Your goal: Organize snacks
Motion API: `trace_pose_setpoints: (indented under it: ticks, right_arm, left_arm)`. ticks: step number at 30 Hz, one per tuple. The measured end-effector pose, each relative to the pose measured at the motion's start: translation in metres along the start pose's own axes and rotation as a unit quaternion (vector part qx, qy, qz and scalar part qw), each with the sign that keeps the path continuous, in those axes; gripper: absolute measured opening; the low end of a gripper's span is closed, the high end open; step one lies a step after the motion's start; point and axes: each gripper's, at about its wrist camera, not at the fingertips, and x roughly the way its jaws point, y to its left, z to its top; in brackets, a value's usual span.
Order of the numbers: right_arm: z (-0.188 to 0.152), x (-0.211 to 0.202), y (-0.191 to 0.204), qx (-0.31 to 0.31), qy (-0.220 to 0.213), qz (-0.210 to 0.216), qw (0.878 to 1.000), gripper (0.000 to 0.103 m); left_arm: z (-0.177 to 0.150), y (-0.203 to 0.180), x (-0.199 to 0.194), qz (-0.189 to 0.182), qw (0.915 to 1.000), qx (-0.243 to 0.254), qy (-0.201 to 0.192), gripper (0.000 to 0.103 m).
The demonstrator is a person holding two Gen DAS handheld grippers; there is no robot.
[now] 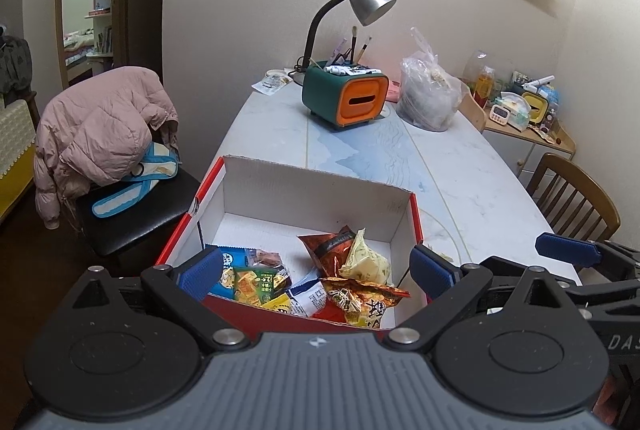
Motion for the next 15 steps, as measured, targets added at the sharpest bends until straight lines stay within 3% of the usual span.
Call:
trace_pose_setpoints:
  ticks: [15]
  right_arm:
    - [-0.0025, -0.0029, -0.0021, 0.015, 0.000, -0.011, 1.000, 0.103]
  left_arm:
    - [-0.0003, -0.0033, -0.0072, 0.005, 1.0000, 0.001, -0.008, 0.100]
